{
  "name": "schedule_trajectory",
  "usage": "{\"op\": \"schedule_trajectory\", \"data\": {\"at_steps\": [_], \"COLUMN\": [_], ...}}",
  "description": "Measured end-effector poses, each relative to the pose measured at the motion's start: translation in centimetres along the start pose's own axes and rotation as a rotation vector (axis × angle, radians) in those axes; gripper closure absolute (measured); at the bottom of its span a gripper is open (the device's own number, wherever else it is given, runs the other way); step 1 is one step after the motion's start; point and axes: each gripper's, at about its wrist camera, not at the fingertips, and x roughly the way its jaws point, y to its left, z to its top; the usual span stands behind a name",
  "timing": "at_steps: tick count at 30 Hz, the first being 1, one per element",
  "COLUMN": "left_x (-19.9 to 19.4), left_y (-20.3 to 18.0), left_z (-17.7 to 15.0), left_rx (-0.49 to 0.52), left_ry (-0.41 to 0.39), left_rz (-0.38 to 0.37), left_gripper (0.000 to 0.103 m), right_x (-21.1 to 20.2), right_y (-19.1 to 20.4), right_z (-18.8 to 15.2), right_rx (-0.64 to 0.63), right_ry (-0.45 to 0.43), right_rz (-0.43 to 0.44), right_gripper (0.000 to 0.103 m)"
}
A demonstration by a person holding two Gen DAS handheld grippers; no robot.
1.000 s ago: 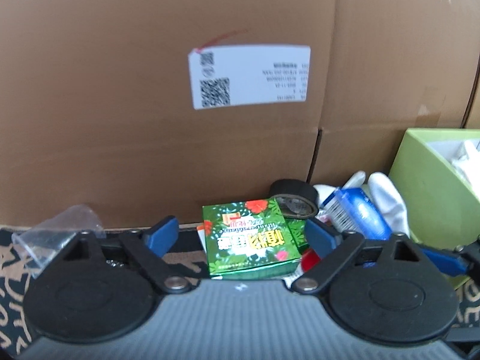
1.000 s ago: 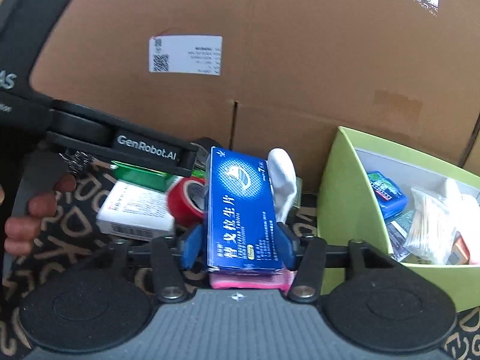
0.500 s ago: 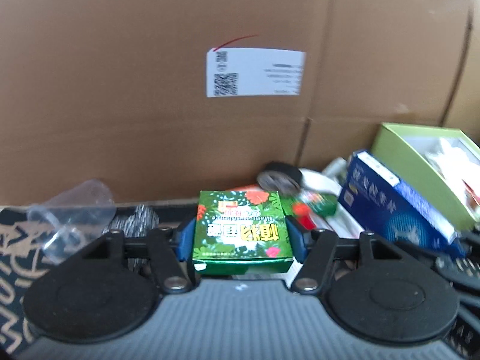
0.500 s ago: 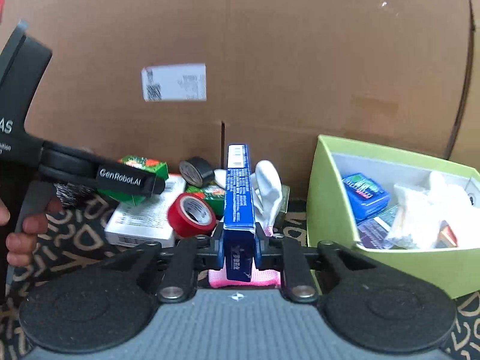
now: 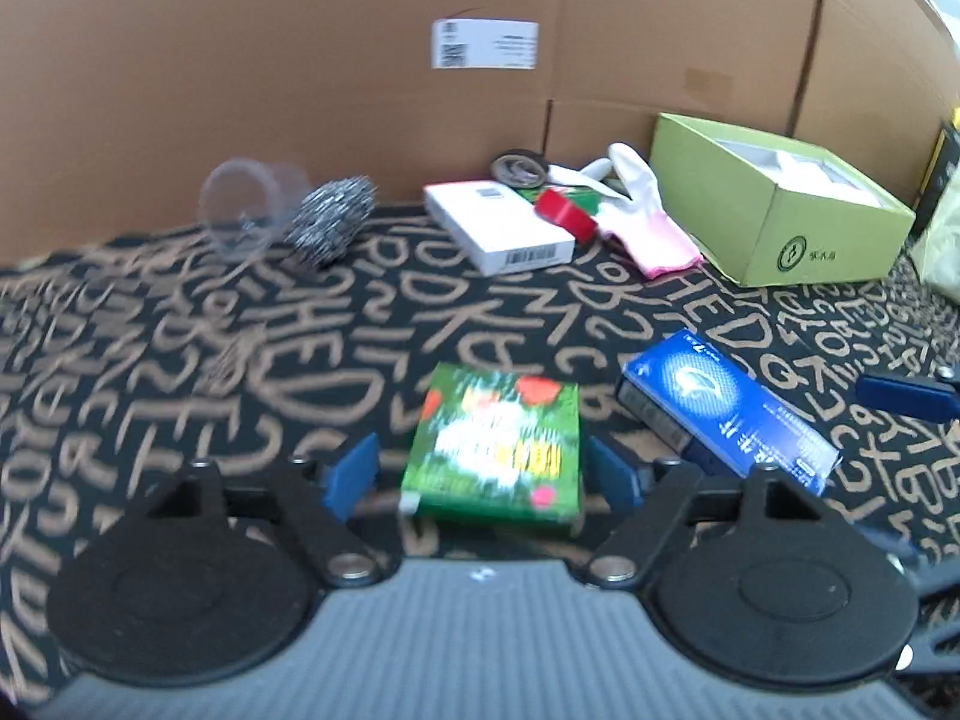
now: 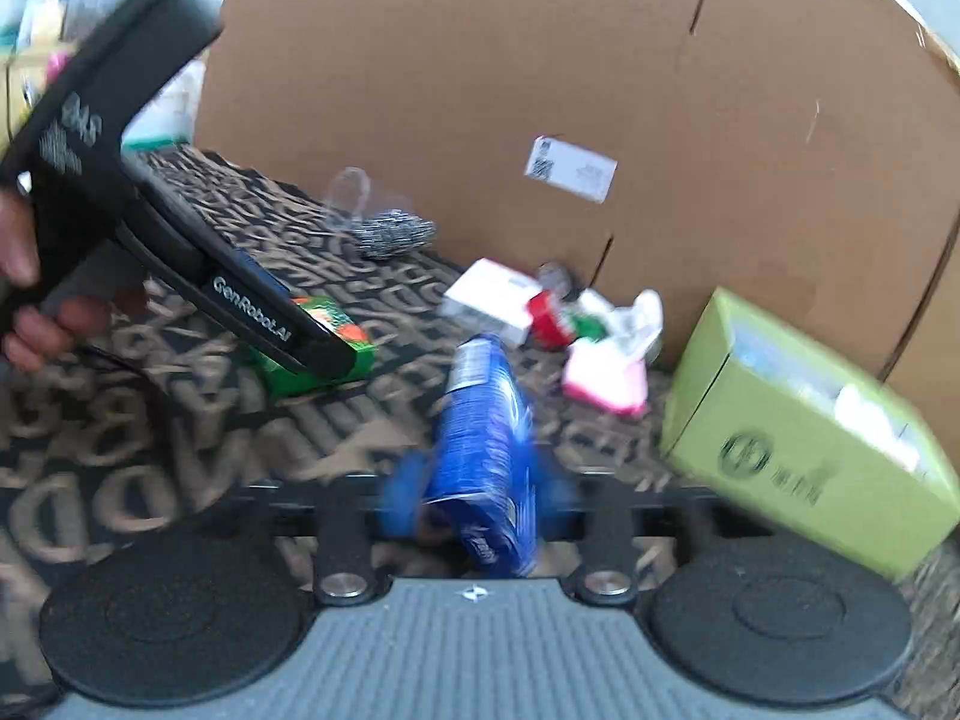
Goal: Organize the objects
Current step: 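Grasp the green box with the left tool while the right grasps the blue medicine box, then lower the green box and blue medicine box into the lime-green box, open both tools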
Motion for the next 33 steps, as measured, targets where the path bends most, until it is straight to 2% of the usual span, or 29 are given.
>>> {"op": "schedule_trajectory", "data": {"at_steps": [1, 4, 8, 13, 14, 15, 16, 18, 22, 25, 26, 28, 30, 31, 33], "left_x": [-0.6, -1.3, -0.9, 0.6, 0.7, 0.8, 1.0, 1.2, 1.4, 1.7, 1.8, 2.0, 2.0, 1.9, 1.9], "left_y": [0.1, -0.2, -1.1, -1.6, -1.6, -1.6, -1.4, -1.2, -1.7, -2.1, -2.2, -2.3, -2.2, -2.1, -2.3], "left_z": [-0.2, -0.2, 0.3, 0.7, 0.6, 0.6, 0.5, 0.6, 0.6, 0.6, 0.6, 0.6, 0.7, 0.8, 0.9], "left_rx": [-0.011, 0.010, 0.080, 0.086, 0.090, 0.095, 0.097, 0.081, 0.090, 0.106, 0.111, 0.115, 0.115, 0.115, 0.123], "left_ry": [0.001, -0.012, -0.039, -0.019, -0.019, -0.017, -0.003, 0.016, 0.011, 0.003, 0.003, 0.005, 0.008, 0.008, 0.012], "left_rz": [-0.003, 0.017, 0.071, 0.084, 0.085, 0.080, 0.060, 0.034, 0.044, 0.061, 0.070, 0.071, 0.048, 0.038, 0.041], "left_gripper": [0.023, 0.015, 0.011, 0.011, 0.014, 0.022, 0.044, 0.042, 0.040, 0.027, 0.026, 0.026, 0.036, 0.042, 0.043], "right_x": [-0.4, -0.3, 0.8, 2.8, 3.1, 3.2, 3.1, 2.6, 2.3, 2.7, 3.0, 3.4, 3.7, 3.6, 3.4], "right_y": [-0.1, -0.7, -0.8, -0.6, -0.7, -1.0, -1.2, -1.6, -2.1, -1.8, -1.7, -1.6, -1.6, -1.8, -2.1], "right_z": [-0.1, 0.0, 0.0, -0.3, -0.3, -0.4, -0.6, -0.8, -1.1, -1.0, -0.9, -0.8, -0.8, -0.8, -1.0], "right_rx": [0.038, 0.117, 0.217, 0.260, 0.274, 0.290, 0.310, 0.325, 0.329, 0.317, 0.311, 0.305, 0.308, 0.316, 0.329], "right_ry": [-0.010, -0.012, 0.018, 0.057, 0.076, 0.088, 0.089, 0.099, 0.108, 0.109, 0.110, 0.113, 0.121, 0.115, 0.112], "right_rz": [0.011, 0.042, 0.043, 0.003, -0.004, 0.003, 0.010, -0.002, 0.000, -0.004, -0.010, -0.014, -0.010, -0.011, -0.001], "right_gripper": [0.020, 0.020, 0.020, 0.020, 0.031, 0.043, 0.042, 0.042, 0.041, 0.036, 0.036, 0.036, 0.037, 0.040, 0.042]}}
